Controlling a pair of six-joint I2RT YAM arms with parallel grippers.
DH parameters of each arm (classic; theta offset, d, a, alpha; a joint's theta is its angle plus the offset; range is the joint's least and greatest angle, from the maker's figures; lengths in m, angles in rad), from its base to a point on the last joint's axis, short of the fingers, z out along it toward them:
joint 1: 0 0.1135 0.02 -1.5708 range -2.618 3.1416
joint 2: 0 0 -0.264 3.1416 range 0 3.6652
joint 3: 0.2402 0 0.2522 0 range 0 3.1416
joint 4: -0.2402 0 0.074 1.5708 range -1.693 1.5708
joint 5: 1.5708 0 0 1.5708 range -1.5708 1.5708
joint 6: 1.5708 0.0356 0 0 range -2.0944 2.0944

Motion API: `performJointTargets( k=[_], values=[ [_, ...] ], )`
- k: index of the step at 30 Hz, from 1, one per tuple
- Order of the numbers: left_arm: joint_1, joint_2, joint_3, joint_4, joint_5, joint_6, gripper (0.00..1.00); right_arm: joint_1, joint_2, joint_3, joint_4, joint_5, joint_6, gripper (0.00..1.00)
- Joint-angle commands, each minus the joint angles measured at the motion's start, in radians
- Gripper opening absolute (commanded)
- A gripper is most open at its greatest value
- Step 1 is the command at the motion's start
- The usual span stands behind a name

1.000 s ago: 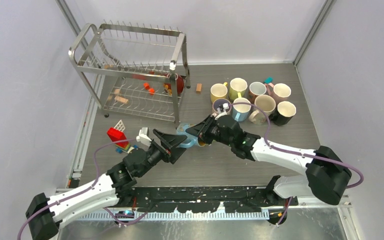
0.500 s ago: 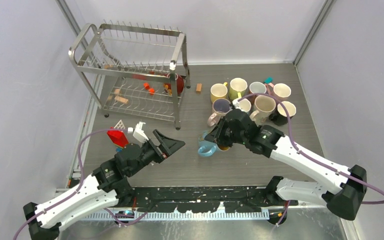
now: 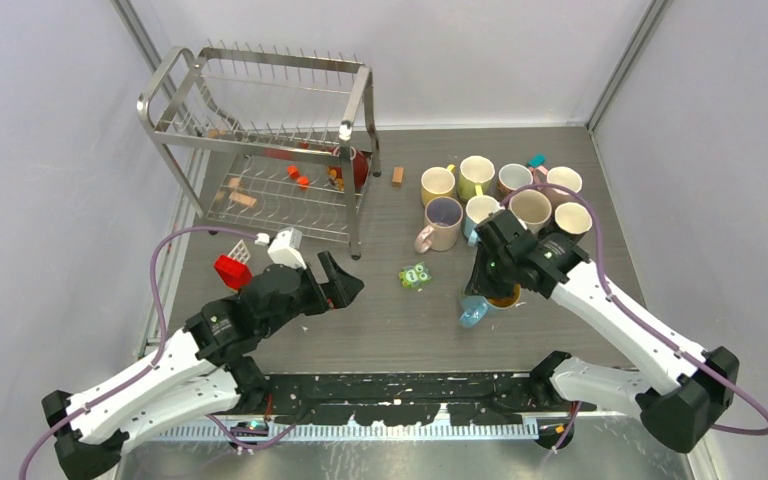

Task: Unload the cups from the dish rack
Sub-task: Place the cup at the center of the board.

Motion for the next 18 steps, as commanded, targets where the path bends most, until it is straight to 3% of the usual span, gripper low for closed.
performJointTargets(
  k=[1,7,18],
  values=[
    [0.033,0.010,0.036,-0.039,-0.036,0.065,1.00,-0.012,0.069,0.058,0.103,-0.025,-0.098,0.01],
    [0.109,0.044,0.063,-0.089,0.002,0.109,1.00,-0.013,0.187,0.077,0.195,0.010,-0.122,0.01],
    [0.258,0.111,0.053,0.007,0.140,0.146,1.00,-0.013,0.365,0.123,0.278,0.026,-0.152,0.01]
  ],
)
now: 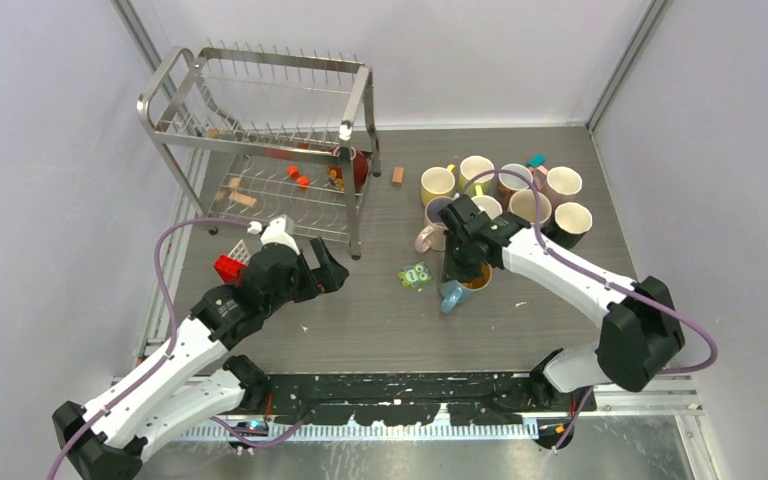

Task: Unload the cups from the dish rack
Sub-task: Place the cup at the center of the board.

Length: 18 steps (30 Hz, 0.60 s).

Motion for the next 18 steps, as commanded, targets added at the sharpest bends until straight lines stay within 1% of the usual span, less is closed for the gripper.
performJointTargets(
  k=[1,7,9,14,18],
  values=[
    [0.039,0.027,0.029,0.072,0.067,0.030,1.00,-0.001,0.038,0.085,0.070,0.033,-0.041,0.01],
    [0.076,0.049,0.029,0.089,0.085,0.049,1.00,-0.003,0.088,0.112,0.060,0.036,-0.070,0.02],
    [0.089,0.055,0.026,0.095,0.093,0.051,1.00,-0.003,0.099,0.111,0.064,0.026,-0.073,0.05],
    [0.112,0.063,0.017,0.113,0.109,0.050,1.00,-0.004,0.126,0.123,0.065,0.019,-0.084,0.09],
    [0.125,0.071,0.014,0.115,0.116,0.051,1.00,-0.005,0.144,0.140,0.050,0.025,-0.094,0.15]
  ],
)
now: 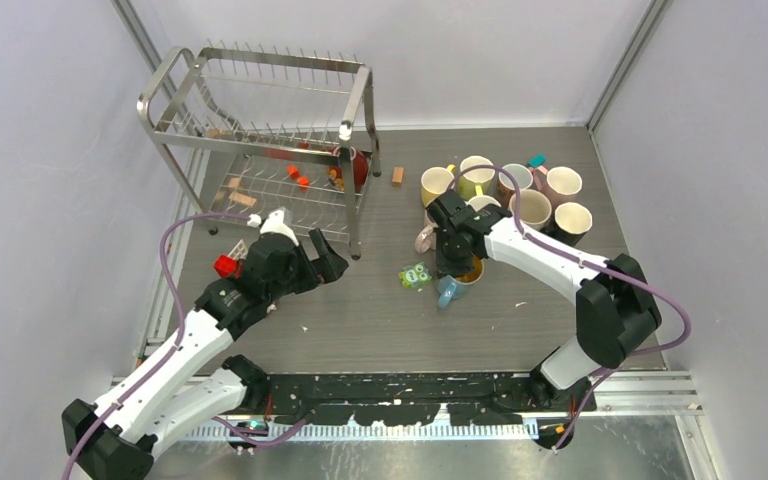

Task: Unload the cups from the dish rack
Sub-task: Place the cup at the center of the board.

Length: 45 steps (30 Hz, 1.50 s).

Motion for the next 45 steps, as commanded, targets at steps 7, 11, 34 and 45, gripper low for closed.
performJointTargets(
  k=[7,11,34,45],
  values=[
    [0.039,0.013,0.015,0.062,0.034,0.035,1.00,-0.004,0.009,0.089,0.000,0.020,-0.039,0.27],
    [0.051,0.021,0.018,0.072,0.046,0.040,1.00,-0.004,0.019,0.092,-0.019,0.026,-0.046,0.30],
    [0.106,0.052,0.023,0.170,0.101,0.078,1.00,-0.001,-0.183,0.166,-0.092,-0.037,-0.049,1.00],
    [0.165,0.072,0.041,0.192,0.070,0.105,1.00,-0.001,-0.277,0.187,-0.094,-0.033,-0.043,1.00]
  ],
)
